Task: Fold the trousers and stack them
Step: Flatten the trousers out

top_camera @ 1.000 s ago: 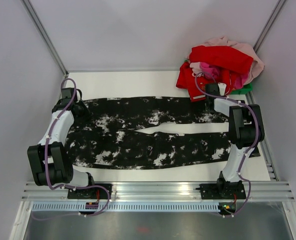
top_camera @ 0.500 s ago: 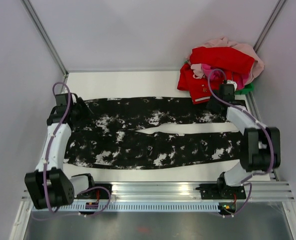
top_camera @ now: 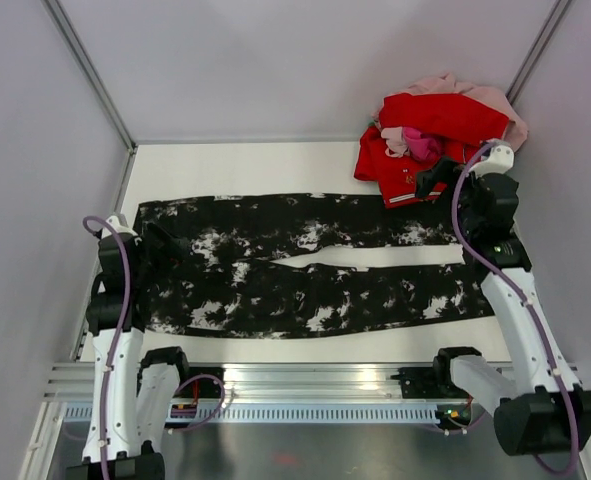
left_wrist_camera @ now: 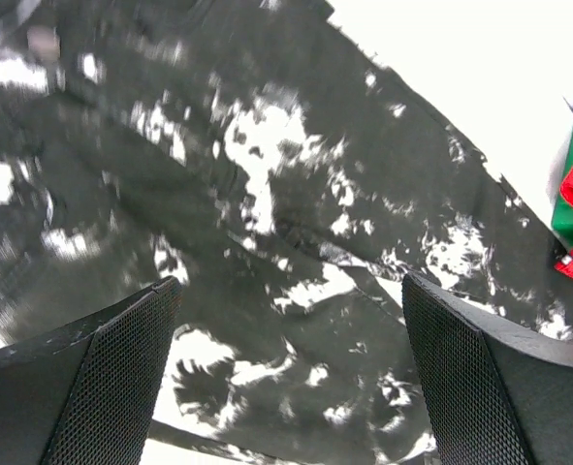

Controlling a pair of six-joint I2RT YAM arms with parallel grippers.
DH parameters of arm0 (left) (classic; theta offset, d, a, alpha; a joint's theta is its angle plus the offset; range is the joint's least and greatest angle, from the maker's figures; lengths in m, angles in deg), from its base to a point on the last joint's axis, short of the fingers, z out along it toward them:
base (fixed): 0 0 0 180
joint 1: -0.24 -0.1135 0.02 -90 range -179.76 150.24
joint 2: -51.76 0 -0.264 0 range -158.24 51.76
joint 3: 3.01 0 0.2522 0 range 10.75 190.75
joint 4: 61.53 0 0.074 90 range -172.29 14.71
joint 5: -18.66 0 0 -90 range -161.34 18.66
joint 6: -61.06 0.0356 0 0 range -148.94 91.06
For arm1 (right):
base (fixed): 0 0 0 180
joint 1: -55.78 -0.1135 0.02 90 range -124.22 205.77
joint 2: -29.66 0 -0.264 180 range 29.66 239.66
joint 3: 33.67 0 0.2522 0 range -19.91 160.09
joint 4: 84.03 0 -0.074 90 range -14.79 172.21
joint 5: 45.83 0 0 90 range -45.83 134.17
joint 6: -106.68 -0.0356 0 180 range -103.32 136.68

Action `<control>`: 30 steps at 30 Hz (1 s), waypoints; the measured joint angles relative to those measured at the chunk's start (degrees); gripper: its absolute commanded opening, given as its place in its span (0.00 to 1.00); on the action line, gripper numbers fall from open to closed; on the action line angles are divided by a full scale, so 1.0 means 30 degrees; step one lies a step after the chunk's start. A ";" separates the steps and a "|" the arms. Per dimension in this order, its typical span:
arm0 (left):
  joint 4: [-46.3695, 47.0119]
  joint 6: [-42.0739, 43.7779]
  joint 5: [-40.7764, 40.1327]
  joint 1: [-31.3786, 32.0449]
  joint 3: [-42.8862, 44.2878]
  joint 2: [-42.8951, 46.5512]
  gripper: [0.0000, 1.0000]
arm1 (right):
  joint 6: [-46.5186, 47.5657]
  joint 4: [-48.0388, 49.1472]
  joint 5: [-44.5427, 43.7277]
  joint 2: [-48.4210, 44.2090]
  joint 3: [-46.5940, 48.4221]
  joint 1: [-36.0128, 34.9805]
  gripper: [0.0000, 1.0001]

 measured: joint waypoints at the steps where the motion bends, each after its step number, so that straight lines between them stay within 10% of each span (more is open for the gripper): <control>1: -0.0109 -0.0372 -0.0029 0.0000 -0.0306 0.0109 1.00 | -0.0153 -0.0219 -0.0124 -0.0685 -0.0313 0.0000 0.98; 30: -0.0306 -0.5661 0.0940 0.1902 -0.4728 0.1923 1.00 | -0.9653 -0.7351 -0.6987 -0.5829 -0.7315 -0.0015 0.98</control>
